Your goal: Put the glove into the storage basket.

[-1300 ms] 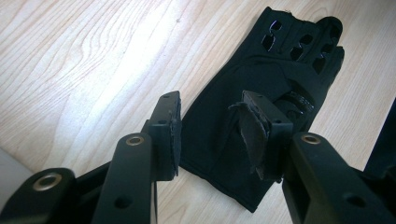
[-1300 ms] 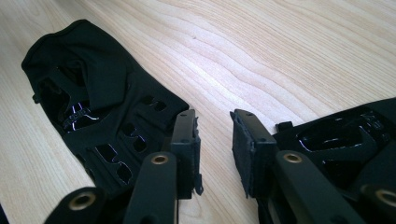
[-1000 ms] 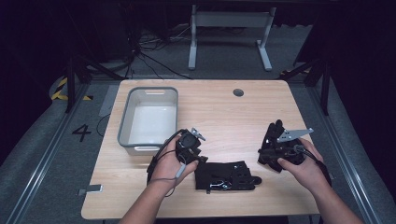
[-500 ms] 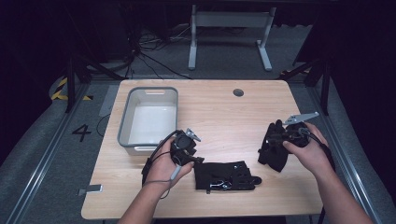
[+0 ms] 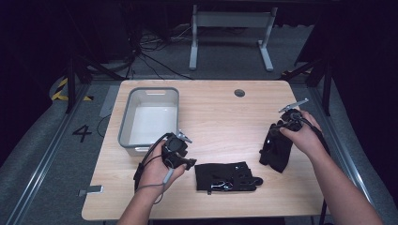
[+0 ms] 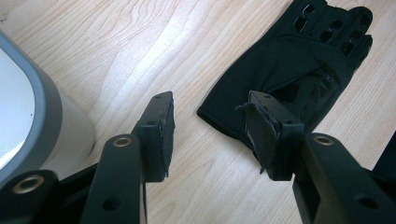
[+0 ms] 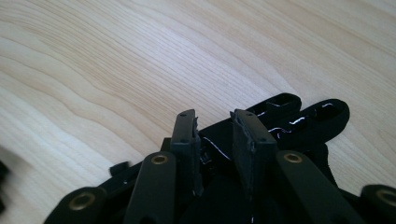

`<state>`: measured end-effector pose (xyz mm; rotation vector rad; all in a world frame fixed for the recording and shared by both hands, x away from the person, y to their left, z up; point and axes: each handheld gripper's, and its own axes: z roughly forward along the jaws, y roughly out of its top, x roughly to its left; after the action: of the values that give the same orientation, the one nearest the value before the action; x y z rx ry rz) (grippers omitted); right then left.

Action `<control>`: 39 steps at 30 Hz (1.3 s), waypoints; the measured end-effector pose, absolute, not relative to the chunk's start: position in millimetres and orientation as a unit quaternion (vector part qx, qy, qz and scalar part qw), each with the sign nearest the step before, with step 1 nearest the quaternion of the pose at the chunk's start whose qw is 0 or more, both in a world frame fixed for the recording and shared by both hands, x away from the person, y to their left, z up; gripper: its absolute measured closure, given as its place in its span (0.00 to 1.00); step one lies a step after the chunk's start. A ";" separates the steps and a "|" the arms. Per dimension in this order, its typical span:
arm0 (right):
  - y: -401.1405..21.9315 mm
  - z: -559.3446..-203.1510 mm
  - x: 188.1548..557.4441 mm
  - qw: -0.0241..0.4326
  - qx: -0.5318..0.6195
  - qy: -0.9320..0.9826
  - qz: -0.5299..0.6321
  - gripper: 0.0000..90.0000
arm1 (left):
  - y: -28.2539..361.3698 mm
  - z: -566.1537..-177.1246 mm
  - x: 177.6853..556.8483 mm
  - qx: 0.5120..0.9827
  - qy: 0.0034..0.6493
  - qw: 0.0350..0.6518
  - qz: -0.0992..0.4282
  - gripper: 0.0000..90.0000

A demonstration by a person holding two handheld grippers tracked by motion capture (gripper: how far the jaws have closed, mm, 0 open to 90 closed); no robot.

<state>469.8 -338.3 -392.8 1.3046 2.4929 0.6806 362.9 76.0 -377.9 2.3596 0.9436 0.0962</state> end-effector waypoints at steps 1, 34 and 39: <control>-337.7 -394.4 471.6 0.122 0.449 0.855 0.227 0.78 | 75.2 -378.4 363.2 0.887 0.354 0.294 0.034 0.58; -322.7 -426.5 489.9 0.089 0.488 0.852 0.168 0.79 | 64.1 -383.4 368.3 0.896 0.341 0.285 0.026 0.55; -324.3 -425.8 491.7 0.086 0.480 0.858 0.164 0.85 | 61.9 -384.4 369.0 0.897 0.340 0.283 0.024 0.55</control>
<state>491.7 -324.3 -425.8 1.4303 2.5558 0.4883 369.0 61.9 -384.4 2.4011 0.9099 0.0651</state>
